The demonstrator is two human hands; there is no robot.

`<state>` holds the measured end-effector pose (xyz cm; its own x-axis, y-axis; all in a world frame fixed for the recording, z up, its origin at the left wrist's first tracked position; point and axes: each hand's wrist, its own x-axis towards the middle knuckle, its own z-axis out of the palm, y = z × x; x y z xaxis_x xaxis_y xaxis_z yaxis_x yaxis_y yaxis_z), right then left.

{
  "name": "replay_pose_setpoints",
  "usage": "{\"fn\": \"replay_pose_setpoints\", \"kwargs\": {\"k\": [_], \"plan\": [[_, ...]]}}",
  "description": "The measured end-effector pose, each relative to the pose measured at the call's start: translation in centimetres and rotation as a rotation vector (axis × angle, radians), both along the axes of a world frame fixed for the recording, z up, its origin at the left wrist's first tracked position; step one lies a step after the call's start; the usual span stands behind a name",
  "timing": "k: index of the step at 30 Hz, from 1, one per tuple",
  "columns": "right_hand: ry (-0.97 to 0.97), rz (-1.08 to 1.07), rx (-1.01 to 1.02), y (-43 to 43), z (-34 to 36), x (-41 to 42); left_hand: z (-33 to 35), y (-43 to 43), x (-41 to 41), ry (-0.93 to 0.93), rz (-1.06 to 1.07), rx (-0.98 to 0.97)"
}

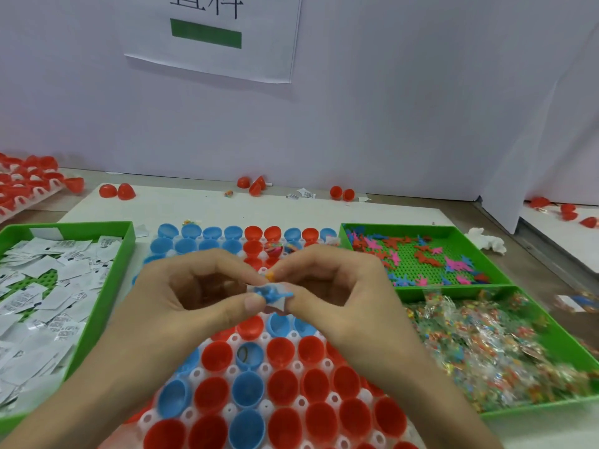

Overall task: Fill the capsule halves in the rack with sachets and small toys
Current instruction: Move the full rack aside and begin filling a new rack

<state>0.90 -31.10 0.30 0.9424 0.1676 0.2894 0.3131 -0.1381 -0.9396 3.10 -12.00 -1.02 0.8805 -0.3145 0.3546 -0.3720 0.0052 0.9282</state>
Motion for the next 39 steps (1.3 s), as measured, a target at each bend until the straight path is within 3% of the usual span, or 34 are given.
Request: {"fn": "replay_pose_setpoints", "kwargs": {"k": [6, 18, 27, 34, 39], "plan": [[0.102, 0.075, 0.182, 0.7, -0.2, -0.3, 0.4, 0.5, 0.2, 0.009, 0.107, 0.011], [-0.054, -0.053, -0.018, 0.4, -1.1, 0.2, 0.8, 0.4, 0.1, 0.053, -0.001, 0.086], [-0.103, -0.04, -0.052, 1.0, 0.0, 0.8, 0.4, 0.6, 0.3, 0.022, 0.035, 0.01], [-0.134, -0.026, -0.249, 1.7, 1.7, 2.5, 0.2, 1.0, 1.0, 0.07, 0.113, -0.11], [-0.257, -0.235, -0.63, 2.3, 1.4, 9.1, -0.9, 2.1, 2.5, 0.077, 0.35, -0.176]]}}
